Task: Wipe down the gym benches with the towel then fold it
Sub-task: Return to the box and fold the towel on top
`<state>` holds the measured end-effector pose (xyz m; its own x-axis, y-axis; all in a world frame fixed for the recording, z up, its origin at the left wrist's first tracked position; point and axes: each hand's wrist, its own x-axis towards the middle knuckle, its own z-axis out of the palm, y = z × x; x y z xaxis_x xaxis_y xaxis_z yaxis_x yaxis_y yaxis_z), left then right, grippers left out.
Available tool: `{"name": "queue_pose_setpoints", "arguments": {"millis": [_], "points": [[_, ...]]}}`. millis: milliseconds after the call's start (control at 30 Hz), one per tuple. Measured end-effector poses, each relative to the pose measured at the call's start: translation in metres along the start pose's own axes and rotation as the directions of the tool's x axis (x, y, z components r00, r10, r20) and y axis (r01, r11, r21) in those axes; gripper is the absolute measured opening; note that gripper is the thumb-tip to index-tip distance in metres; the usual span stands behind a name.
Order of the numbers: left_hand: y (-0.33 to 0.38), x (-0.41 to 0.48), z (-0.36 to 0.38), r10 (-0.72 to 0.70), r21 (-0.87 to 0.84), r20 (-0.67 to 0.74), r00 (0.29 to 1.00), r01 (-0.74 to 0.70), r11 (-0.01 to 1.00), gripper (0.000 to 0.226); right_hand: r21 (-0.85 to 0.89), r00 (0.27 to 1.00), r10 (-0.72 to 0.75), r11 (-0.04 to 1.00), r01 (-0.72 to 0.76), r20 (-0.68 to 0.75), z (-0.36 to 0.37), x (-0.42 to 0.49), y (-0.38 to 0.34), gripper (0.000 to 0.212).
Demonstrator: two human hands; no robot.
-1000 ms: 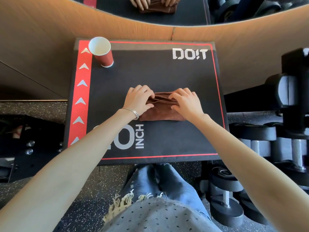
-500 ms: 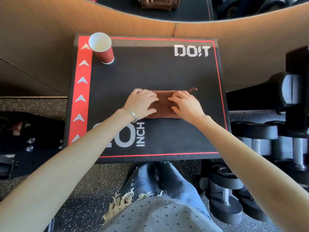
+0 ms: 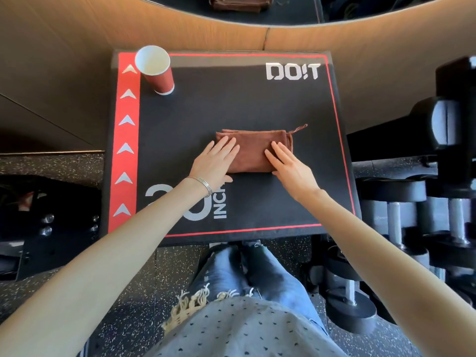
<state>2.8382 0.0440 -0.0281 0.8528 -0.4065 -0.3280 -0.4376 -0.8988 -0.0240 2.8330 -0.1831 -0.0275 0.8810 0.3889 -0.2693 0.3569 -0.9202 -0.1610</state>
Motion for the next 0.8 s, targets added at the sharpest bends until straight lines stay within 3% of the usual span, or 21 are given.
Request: {"name": "queue_pose_setpoints", "arguments": {"millis": [300,800], "points": [[0.016,0.055,-0.008,0.08,0.022,-0.118,0.99,-0.078,0.997,0.061,-0.045,0.991,0.133,0.99,-0.134,-0.022,-0.007,0.009,0.035,0.072],[0.036,0.18,-0.052,-0.042,-0.028,-0.123,0.992,0.039,0.999,0.059,-0.053,0.992,0.119,0.991,-0.121,-0.029,-0.046,0.103,0.14,0.067]]}}
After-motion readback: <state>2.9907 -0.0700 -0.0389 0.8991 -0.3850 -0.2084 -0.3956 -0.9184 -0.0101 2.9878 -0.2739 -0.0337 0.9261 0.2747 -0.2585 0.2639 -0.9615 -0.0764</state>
